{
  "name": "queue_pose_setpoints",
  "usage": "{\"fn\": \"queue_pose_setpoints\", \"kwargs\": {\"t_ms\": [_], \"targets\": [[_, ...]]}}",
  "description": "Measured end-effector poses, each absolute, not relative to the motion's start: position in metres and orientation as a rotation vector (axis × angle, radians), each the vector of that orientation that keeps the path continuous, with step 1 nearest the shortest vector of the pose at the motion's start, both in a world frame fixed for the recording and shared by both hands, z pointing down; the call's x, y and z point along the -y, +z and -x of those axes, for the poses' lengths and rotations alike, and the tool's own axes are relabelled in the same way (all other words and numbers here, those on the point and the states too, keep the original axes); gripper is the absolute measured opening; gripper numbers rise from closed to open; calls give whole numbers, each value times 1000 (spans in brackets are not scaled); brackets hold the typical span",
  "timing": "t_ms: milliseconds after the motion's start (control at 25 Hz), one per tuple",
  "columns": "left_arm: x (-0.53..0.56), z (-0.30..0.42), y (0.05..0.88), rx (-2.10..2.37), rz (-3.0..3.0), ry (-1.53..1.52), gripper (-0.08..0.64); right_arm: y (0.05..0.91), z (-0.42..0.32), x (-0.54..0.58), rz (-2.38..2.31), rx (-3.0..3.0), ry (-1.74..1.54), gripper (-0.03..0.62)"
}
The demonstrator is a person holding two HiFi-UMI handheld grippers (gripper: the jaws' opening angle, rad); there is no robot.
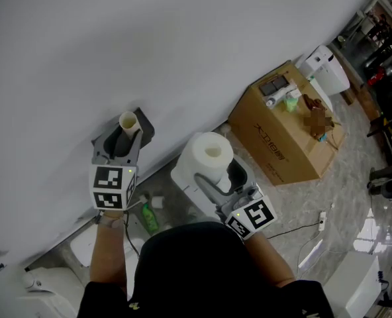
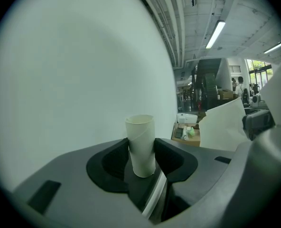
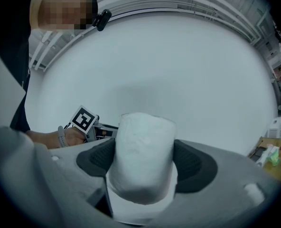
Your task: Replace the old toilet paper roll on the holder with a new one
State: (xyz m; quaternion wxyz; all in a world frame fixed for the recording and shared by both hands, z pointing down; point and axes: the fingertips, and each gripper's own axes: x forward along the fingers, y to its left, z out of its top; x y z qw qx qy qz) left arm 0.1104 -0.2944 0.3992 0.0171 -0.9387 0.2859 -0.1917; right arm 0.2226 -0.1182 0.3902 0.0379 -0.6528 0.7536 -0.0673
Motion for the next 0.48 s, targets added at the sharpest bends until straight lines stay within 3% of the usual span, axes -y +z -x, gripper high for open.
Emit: {"fn": "queue_pose_setpoints", "kwargs": {"t_ms": [480], "targets": [[267, -36, 357, -1073, 2952, -334, 183, 379, -210, 130, 1905, -2373, -154, 380]]}}
